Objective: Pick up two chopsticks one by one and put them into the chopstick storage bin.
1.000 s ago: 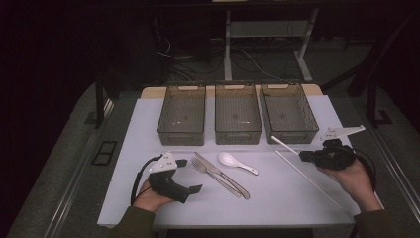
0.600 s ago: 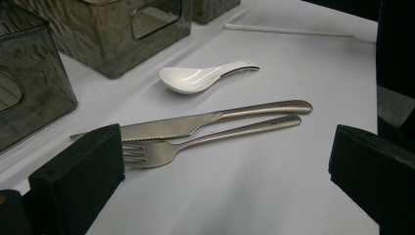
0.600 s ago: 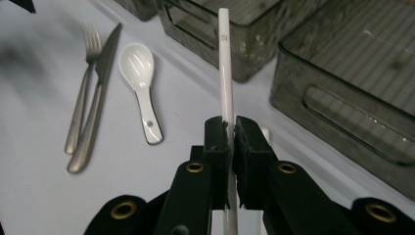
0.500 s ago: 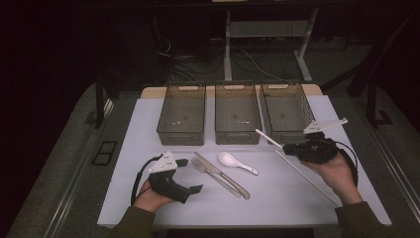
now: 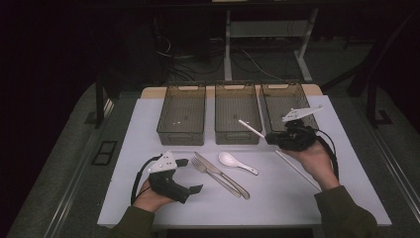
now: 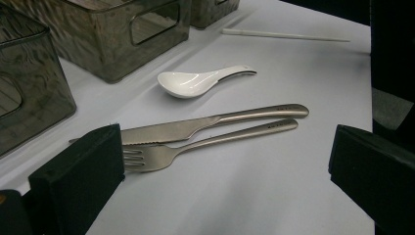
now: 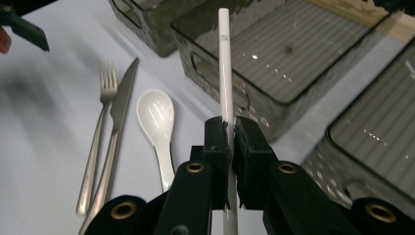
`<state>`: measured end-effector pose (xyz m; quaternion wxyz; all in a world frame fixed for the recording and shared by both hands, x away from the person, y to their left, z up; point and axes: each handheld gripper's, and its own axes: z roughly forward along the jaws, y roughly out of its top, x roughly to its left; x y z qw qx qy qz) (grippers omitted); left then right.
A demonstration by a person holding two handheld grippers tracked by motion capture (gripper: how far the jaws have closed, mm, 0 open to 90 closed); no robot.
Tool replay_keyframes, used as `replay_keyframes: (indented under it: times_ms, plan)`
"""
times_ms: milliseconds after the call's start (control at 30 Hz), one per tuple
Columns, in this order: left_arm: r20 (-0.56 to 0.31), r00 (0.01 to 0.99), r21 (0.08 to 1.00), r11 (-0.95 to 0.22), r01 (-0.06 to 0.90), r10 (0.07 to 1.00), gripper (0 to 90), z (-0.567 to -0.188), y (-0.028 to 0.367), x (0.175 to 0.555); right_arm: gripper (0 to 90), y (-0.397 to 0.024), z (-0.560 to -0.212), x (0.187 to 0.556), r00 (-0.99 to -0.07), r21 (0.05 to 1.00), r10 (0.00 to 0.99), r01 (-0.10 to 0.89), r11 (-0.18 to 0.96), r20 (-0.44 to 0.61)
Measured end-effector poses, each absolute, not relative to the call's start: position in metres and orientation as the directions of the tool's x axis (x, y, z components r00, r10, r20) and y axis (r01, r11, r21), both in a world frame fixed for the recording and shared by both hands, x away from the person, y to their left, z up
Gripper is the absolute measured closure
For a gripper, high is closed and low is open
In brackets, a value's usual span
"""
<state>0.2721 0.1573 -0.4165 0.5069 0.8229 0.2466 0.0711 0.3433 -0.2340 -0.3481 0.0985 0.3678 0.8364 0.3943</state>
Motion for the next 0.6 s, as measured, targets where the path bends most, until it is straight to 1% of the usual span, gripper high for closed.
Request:
replay_keyframes:
  times_ms: [200, 600]
  plan:
    - [-0.137, 0.868, 0.87, -0.361, 0.336, 0.477, 0.0, -0.417, 0.157, 0.272, 84.4, -0.21, -0.34, 0.357, -0.719, 0.733, 0.686, 0.527, 0.431, 0.114]
    - [-0.141, 0.868, 0.874, -0.353, 0.335, 0.476, 0.0, -0.417, 0.157, 0.272, 84.4, -0.163, -0.334, 0.383, -0.73, 0.727, 0.672, 0.528, 0.439, 0.124]
